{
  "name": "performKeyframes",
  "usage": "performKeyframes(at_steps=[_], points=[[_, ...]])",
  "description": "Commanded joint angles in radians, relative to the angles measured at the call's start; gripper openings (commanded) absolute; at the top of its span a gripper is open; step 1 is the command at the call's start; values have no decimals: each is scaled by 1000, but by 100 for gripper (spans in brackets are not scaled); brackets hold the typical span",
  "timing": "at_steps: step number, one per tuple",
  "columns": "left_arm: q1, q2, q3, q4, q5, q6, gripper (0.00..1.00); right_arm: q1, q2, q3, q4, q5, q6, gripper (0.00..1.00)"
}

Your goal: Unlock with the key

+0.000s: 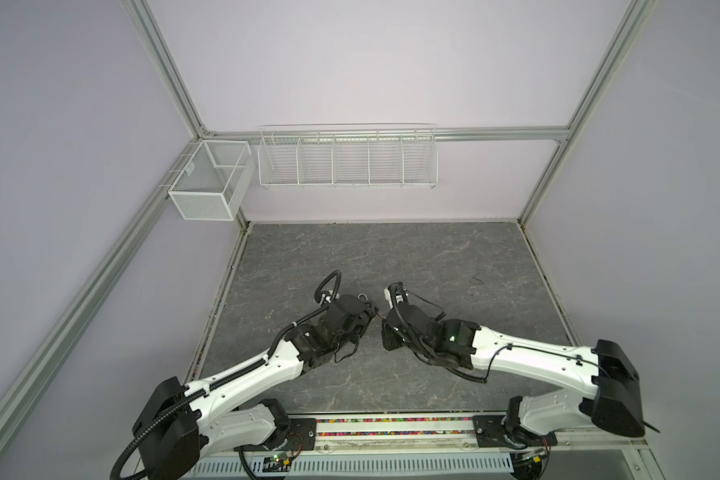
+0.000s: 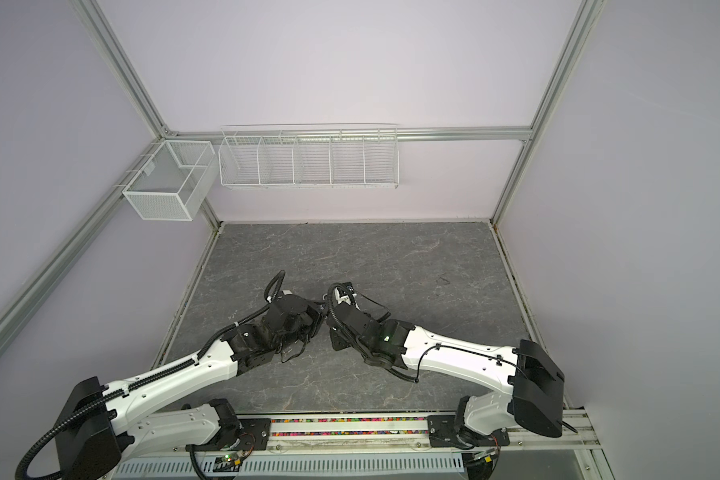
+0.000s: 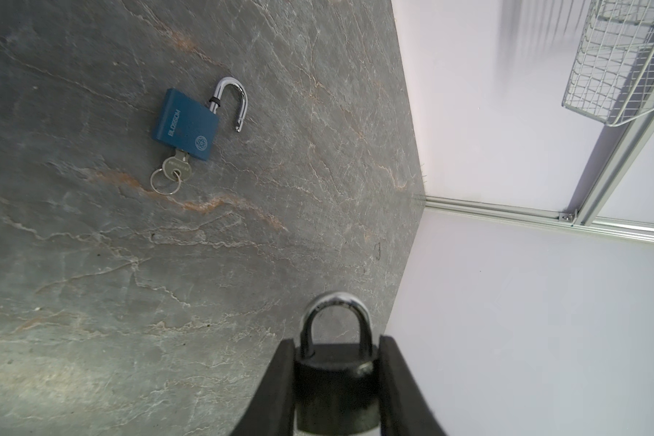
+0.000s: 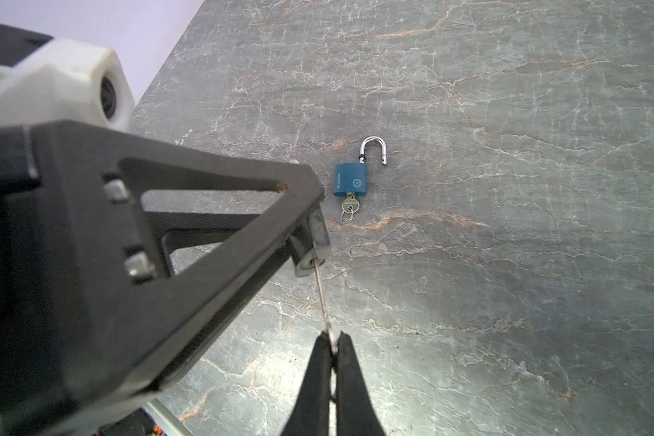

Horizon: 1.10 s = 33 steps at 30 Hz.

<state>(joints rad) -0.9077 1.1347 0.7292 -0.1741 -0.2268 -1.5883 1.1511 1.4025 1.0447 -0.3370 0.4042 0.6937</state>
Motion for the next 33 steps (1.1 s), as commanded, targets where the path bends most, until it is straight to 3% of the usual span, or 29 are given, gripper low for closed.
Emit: performKeyframes(at_steps=[1, 11, 17, 28, 33], points=[[9, -37, 4, 9, 6, -12, 0, 3, 10, 24, -28, 14, 35, 6], [-12, -29, 44, -40, -2, 15, 0, 1, 61, 107, 17, -2, 27, 6], [-13, -37, 24, -45, -7, 8, 0, 1, 27, 115, -4, 72, 14, 6], [-20, -15, 33, 2, 12, -12, 0, 1, 81, 116, 20, 3, 44, 6], [-23, -21, 17, 60, 31, -81, 0, 12, 96, 101, 97, -49, 61, 6]])
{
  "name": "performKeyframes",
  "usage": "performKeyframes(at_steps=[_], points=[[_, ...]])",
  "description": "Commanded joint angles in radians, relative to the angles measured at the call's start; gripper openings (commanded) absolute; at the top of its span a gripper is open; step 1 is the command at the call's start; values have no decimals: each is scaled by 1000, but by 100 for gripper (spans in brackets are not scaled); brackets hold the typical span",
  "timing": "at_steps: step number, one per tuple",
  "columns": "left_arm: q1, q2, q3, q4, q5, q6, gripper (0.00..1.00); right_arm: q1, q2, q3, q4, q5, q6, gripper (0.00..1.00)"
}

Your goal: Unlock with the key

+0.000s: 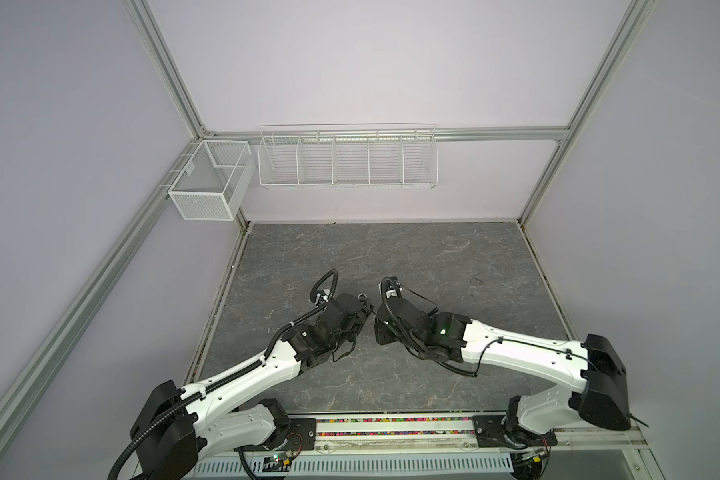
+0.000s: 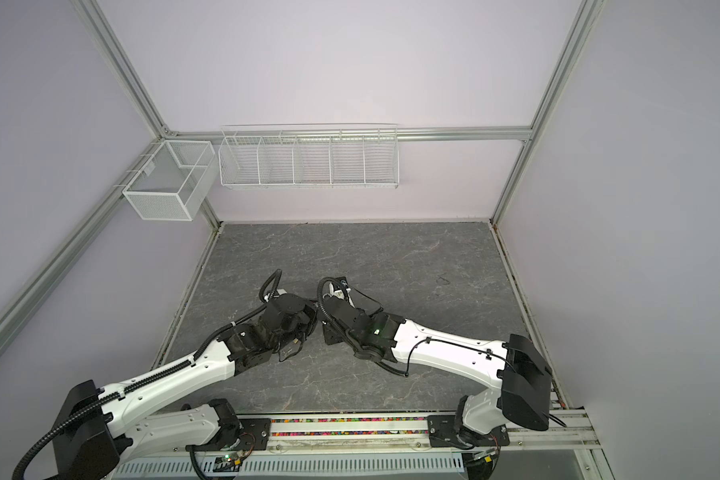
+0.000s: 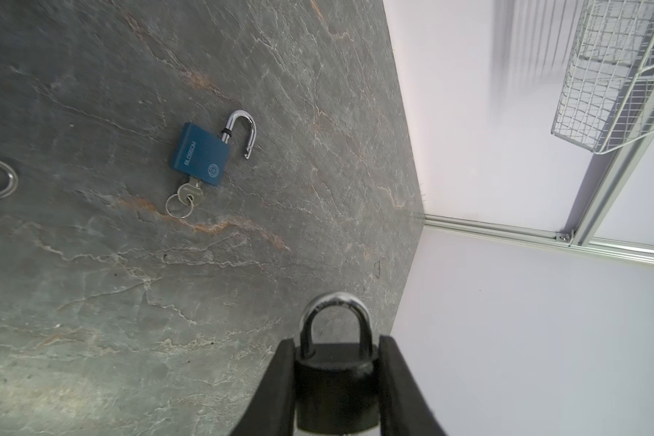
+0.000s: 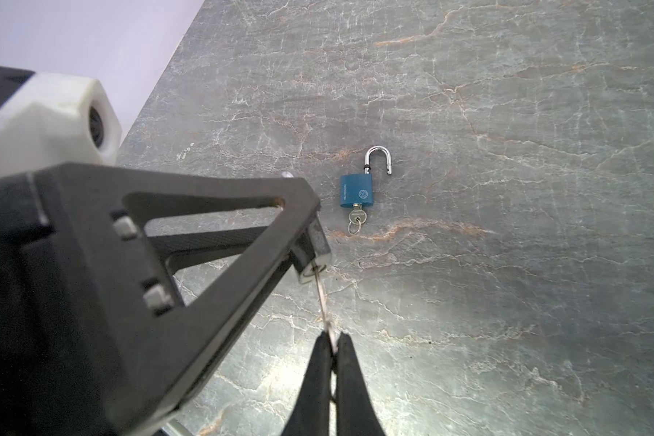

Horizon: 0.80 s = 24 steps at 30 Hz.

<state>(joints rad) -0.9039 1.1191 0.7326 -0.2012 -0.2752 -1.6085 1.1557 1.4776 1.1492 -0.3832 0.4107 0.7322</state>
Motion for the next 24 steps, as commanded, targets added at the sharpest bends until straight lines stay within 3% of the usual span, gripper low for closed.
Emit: performKeyframes(at_steps=[1, 5, 10, 14, 17, 19, 24], points=[[-29, -6, 13, 92, 83, -72, 0, 9, 21, -6, 157, -63, 26, 6], [-45, -10, 22, 106, 91, -77, 0, -15, -23, -78, 315, -133, 63, 6], [-64, -13, 56, 28, 91, 2, 0, -37, -66, -87, 370, -165, 13, 6], [-64, -21, 77, -37, 78, 73, 0, -40, -73, -46, 240, -39, -64, 6], [-64, -20, 102, -122, 40, 108, 0, -40, -100, -56, 223, -9, -96, 6], [-64, -13, 104, -127, 30, 108, 0, -30, -103, -51, 224, -12, -115, 6], [-63, 1, 103, -110, 35, 92, 0, 30, -84, -14, 191, 114, -208, 6]])
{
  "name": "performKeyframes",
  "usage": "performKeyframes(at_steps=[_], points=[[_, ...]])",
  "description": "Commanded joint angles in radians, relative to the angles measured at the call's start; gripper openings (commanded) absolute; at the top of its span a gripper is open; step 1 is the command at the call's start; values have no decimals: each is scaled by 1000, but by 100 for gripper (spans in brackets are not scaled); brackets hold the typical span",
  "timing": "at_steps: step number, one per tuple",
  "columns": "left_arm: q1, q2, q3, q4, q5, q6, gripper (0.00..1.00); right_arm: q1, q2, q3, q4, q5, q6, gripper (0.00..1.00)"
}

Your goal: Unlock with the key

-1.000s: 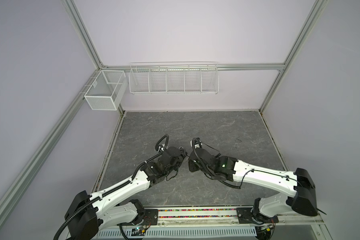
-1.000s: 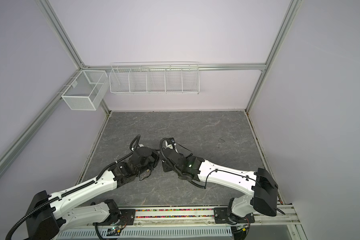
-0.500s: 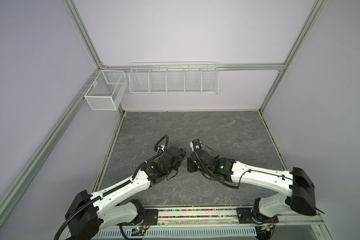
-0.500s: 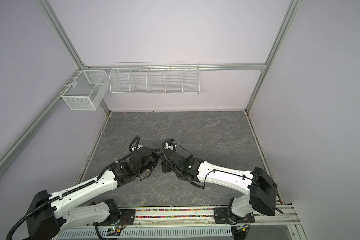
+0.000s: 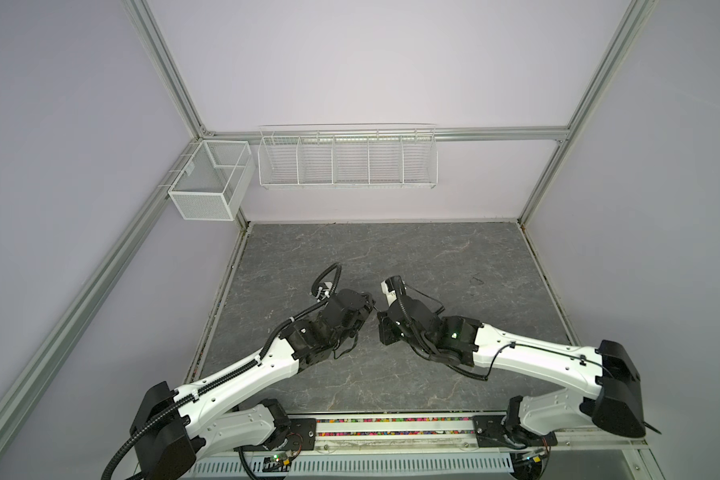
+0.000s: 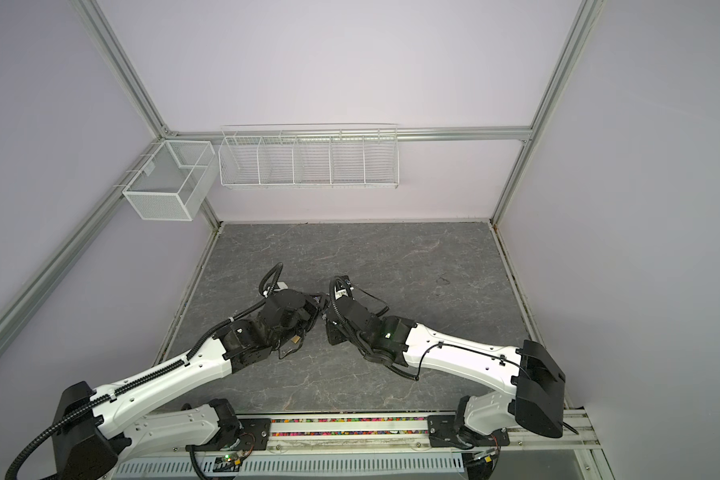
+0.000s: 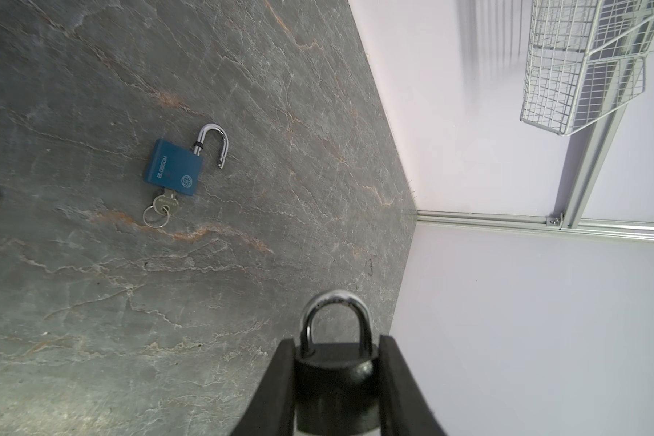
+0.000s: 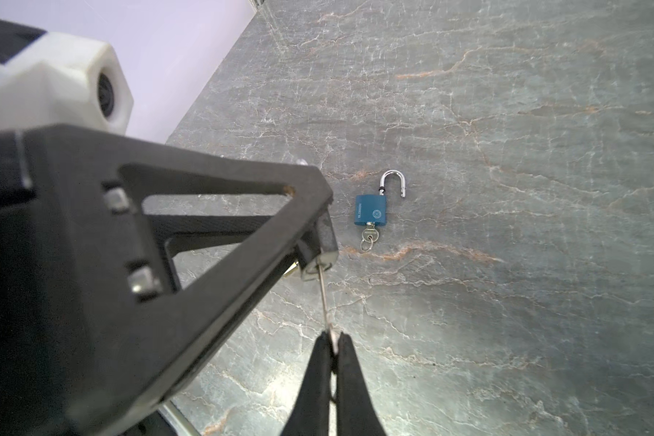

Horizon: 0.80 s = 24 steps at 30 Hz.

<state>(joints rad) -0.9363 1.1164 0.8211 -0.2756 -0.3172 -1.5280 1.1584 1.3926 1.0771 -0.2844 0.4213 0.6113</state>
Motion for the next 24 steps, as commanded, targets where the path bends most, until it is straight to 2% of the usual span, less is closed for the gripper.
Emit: performKeyframes(at_steps=[1, 6, 8, 13, 16, 18, 21, 24], points=[[-31, 1, 14, -33, 75, 8, 0, 32, 6, 61, 86, 120, -94, 6], [-25, -12, -3, -10, 88, -16, 0, 52, 21, 70, 64, 220, -157, 6], [-25, -15, -16, 13, 106, -38, 0, 52, 25, 64, 76, 218, -163, 6], [-27, -20, -22, 58, 133, -54, 0, 28, 11, 40, 164, -6, -59, 6], [-36, -29, -13, 31, 119, -24, 0, -38, -46, -33, 306, -207, 56, 6], [-41, -27, -16, 30, 113, -10, 0, -70, -60, -44, 341, -284, 105, 6], [-42, -21, -24, 53, 127, -4, 0, -81, -56, -31, 343, -327, 127, 6], [-42, -27, -26, 48, 119, -6, 0, -53, -46, -4, 254, -205, 54, 6]])
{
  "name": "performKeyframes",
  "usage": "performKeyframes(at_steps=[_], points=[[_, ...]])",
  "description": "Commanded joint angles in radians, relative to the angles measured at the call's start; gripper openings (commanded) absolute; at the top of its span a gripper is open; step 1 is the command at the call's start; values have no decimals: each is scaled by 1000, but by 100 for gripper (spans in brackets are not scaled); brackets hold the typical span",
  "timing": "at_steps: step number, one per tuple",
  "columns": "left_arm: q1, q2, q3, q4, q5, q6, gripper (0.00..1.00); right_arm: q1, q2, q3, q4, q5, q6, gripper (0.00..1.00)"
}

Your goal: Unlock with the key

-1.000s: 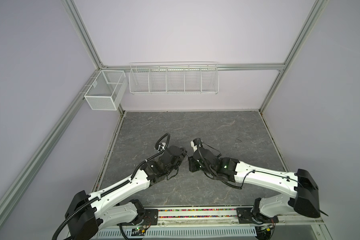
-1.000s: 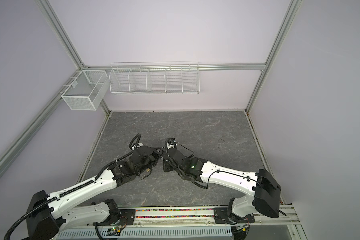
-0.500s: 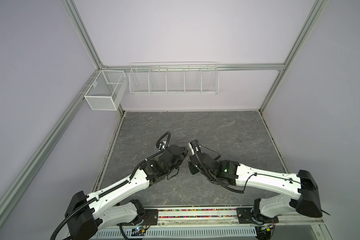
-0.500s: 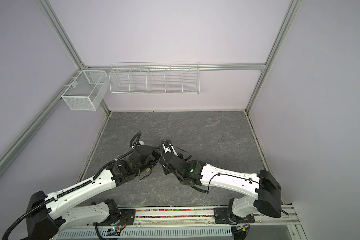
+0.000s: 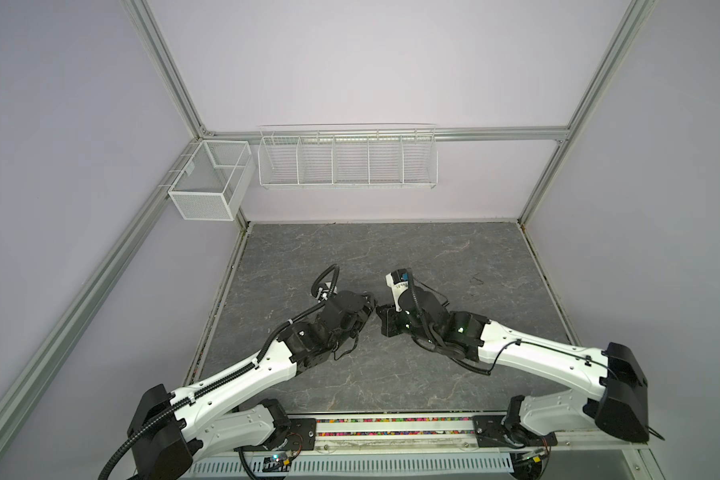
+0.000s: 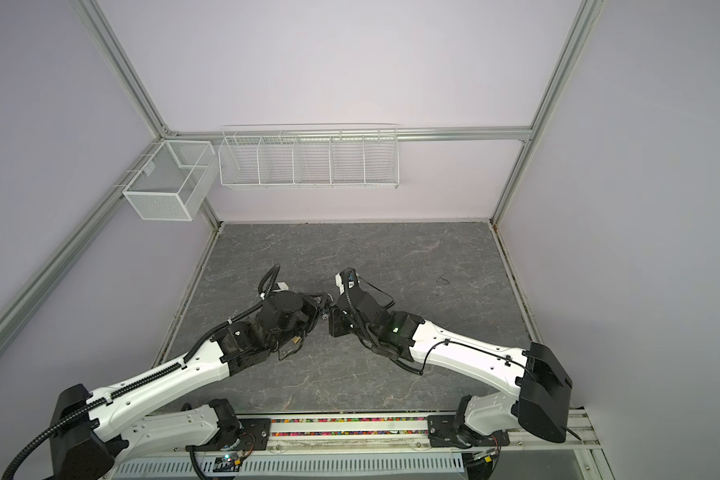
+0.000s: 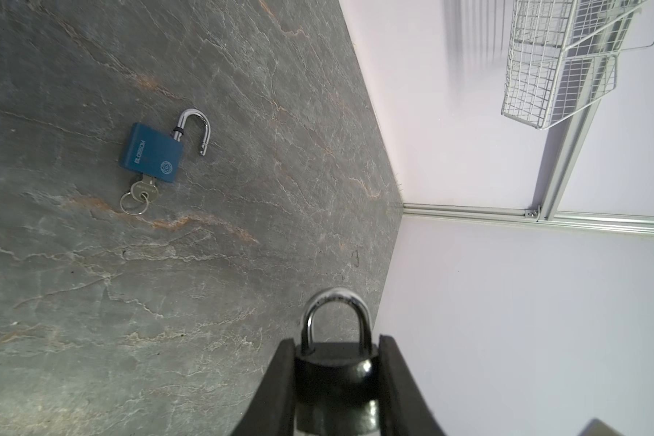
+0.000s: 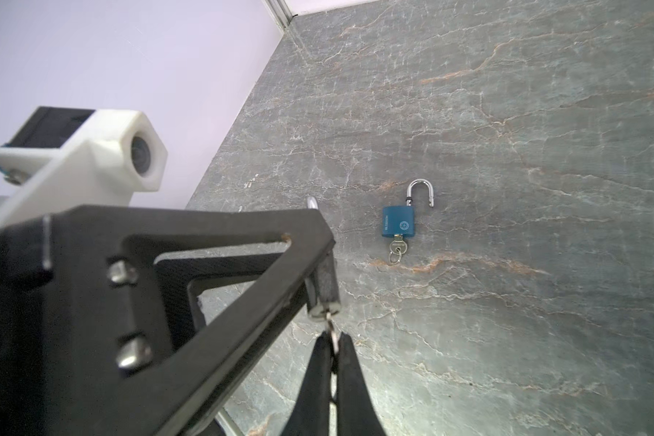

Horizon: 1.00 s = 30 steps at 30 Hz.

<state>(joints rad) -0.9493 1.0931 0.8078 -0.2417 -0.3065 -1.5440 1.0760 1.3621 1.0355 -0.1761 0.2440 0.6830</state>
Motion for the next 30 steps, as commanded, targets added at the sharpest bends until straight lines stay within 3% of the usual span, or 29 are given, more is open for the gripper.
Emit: performKeyframes(at_steps=[1, 3, 17, 30], points=[[-29, -8, -9, 6, 104, 12, 0, 34, -12, 42, 120, 7, -39, 6], [-29, -16, -4, 4, 91, 17, 0, 38, -3, 52, 81, 47, -44, 6], [-29, -21, -52, 135, 108, 64, 0, -13, -32, 37, 167, -147, 88, 6], [-29, -86, -101, 247, 124, 149, 0, -58, -93, 24, 205, -215, 143, 6]])
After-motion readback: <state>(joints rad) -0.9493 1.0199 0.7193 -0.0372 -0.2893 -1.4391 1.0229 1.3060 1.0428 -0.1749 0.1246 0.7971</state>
